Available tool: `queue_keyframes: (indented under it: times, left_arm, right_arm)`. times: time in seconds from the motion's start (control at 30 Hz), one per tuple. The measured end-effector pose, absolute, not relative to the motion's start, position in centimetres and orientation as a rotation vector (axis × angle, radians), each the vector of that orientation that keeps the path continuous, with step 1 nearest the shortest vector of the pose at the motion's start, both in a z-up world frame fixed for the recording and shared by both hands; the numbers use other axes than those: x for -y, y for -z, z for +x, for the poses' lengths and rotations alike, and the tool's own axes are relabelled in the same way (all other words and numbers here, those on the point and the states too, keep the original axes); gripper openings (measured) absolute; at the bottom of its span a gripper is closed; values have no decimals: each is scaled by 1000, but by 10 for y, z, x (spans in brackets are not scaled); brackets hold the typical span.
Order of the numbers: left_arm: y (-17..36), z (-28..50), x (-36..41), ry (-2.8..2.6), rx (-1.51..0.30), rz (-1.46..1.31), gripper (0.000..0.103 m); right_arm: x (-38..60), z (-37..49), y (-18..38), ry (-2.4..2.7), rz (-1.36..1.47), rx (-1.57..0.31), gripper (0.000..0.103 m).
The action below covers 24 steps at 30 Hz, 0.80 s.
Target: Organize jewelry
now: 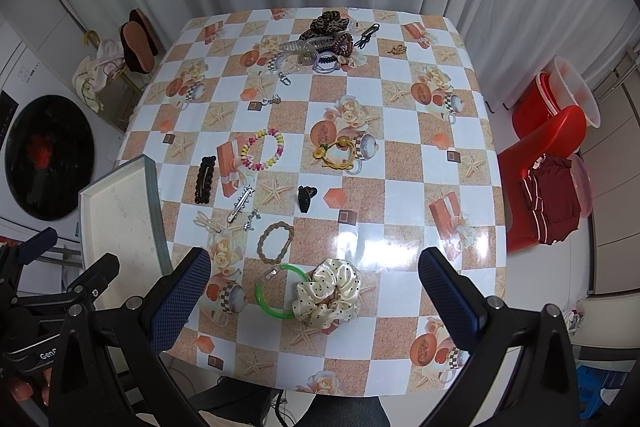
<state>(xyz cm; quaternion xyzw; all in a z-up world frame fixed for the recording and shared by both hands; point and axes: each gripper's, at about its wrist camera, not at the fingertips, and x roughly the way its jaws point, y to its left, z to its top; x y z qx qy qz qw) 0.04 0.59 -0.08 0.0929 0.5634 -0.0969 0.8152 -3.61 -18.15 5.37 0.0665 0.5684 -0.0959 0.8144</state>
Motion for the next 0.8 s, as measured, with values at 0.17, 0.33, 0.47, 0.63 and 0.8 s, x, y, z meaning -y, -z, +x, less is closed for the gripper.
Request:
queue_keyframes:
  times: [0.17,0.33,0.47,0.63,0.8]
  left_arm:
    - [-1,2,-8,207,-1201,199,103]
    - [0,2,-7,207,-1201,199,103]
    - [1,1,-6,207,-1202,199,103]
    - [1,2,-7,207,-1203,199,103]
    - [0,3,-8,204,-1203,198,103]
  right_arm:
    - [180,-36,-54,205,142,-1212,103]
    - [182,-36,-54,204,140,-1212,103]
    - [182,-36,-55,204,139,-1212,103]
    - [182,-36,-55,204,139,-1212,103]
    - [182,-36,-55,204,139,-1211,103]
